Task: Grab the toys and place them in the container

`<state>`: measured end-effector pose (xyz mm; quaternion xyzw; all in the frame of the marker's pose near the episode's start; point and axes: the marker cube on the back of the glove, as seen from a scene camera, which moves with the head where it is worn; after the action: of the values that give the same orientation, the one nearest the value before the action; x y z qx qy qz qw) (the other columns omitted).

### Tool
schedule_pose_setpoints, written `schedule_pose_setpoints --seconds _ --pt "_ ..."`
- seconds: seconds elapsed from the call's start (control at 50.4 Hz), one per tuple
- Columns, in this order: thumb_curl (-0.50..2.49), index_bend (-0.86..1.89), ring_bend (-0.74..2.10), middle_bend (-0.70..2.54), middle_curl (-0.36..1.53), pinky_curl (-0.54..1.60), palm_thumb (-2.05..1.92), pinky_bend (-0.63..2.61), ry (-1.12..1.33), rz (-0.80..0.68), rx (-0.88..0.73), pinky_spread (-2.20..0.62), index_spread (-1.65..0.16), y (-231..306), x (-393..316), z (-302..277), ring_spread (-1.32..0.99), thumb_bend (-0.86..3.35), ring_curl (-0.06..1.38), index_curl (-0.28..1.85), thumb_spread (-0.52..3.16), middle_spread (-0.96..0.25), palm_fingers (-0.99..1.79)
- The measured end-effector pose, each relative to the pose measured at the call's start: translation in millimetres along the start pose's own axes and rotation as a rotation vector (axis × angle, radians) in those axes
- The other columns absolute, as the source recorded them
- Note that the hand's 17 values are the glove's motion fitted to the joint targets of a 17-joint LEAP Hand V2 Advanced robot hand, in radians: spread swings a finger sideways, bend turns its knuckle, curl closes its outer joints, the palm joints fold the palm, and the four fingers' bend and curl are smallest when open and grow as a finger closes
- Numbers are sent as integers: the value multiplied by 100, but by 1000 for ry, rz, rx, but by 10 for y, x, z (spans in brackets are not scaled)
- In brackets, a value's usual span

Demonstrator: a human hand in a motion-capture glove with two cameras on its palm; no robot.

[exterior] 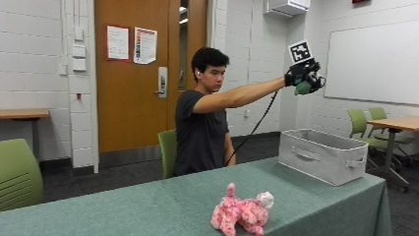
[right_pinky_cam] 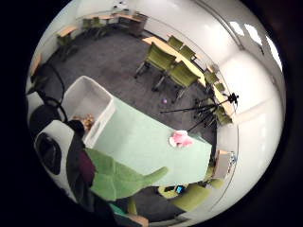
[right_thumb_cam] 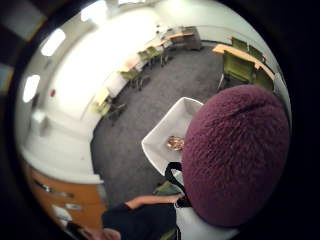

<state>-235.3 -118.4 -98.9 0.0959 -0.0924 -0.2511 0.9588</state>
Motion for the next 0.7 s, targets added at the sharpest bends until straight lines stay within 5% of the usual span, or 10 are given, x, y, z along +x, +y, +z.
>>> schedule_pose_setpoints --seconds 0.179,0.377,0.516,0.576,0.616,0.695 --pt "95 65 112 104 55 41 53 86 42 -138 -48 -46 -26 -353 -891 525 -41 3 50 77 30 -30 120" --pt "99 63 113 104 55 41 53 85 -45 -199 -93 -45 -27 -397 -394 844 -41 1 50 78 30 -30 118" --pt "101 51 113 99 54 41 51 89 15 1 -215 -46 -28 -398 -408 1090 -42 -1 50 79 34 -32 103" --pt "88 18 118 88 52 47 21 104 13 0 -298 -41 -26 -362 -377 1163 -42 -14 53 77 66 -32 63" --pt "79 -1 102 64 46 55 -1 121 -19 -2 -295 -32 -23 -358 -369 1168 -34 -21 51 71 68 -22 -7" --pt "69 -3 80 51 41 52 -14 129 0 49 -264 -21 -19 -385 -322 1157 -23 -16 44 55 73 -11 -28"
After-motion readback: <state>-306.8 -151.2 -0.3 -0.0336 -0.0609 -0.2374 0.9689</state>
